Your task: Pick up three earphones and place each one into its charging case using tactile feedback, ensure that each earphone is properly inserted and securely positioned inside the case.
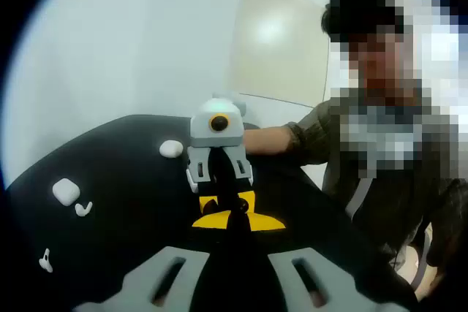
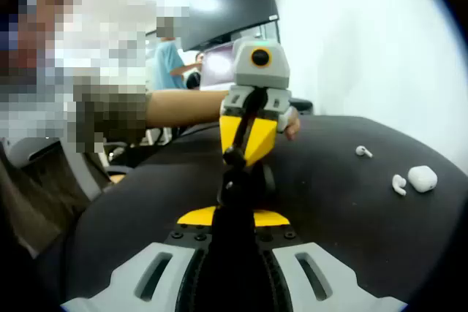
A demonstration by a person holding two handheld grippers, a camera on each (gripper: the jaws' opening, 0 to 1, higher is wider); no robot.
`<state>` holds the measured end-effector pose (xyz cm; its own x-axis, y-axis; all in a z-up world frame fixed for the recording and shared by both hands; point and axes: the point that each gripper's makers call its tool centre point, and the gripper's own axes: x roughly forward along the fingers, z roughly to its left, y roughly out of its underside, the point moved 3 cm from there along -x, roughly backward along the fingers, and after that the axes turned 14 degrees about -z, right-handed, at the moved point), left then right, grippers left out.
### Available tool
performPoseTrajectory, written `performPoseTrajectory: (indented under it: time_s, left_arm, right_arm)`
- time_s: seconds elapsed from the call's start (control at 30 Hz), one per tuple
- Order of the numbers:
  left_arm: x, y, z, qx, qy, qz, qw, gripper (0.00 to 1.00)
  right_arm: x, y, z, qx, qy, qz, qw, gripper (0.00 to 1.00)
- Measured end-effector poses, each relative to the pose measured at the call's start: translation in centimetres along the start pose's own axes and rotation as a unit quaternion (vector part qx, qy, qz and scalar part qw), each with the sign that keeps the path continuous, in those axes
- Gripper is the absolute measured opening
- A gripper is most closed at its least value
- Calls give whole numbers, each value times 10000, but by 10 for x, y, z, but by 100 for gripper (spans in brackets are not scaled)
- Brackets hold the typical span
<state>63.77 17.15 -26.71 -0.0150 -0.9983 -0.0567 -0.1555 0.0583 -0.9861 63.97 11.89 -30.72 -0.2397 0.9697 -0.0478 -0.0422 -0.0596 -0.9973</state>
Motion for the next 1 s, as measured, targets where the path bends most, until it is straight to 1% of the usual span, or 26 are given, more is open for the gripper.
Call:
performPoseTrajectory:
  time_s: [0.37, 0.43, 0.53, 0.67, 0.77, 0.87, 1.0]
  left_arm:
    - [-1, -1, 5, 8, 23, 65, 10000, 4]
    - [0, -1, 5, 20, 36, 93, 9999, 4]
    - [0, -2, 6, 81, 39, 230, 9997, 4]
    - [1, -3, 6, 137, -3, 274, 9995, 4]
    - [5, 1, 1, 95, 40, 304, 9995, 4]
    - [7, 3, -1, 83, 67, 285, 9995, 4]
    - [6, 2, 2, 99, 50, 274, 9996, 4]
  right_arm:
    - [-1, 0, -1, 1, 10, 4, 10000, 18]
    - [-1, 0, -1, -3, 12, 7, 10000, 18]
    - [-1, 0, -1, -5, 16, 11, 10000, 18]
    - [-1, 0, -1, -11, 11, 11, 10000, 18]
    - [-1, 0, -1, -3, 15, 12, 10000, 18]
    - [-1, 0, -2, -5, 16, 13, 10000, 18]
    - [-1, 0, -2, -6, 23, 18, 10000, 18]
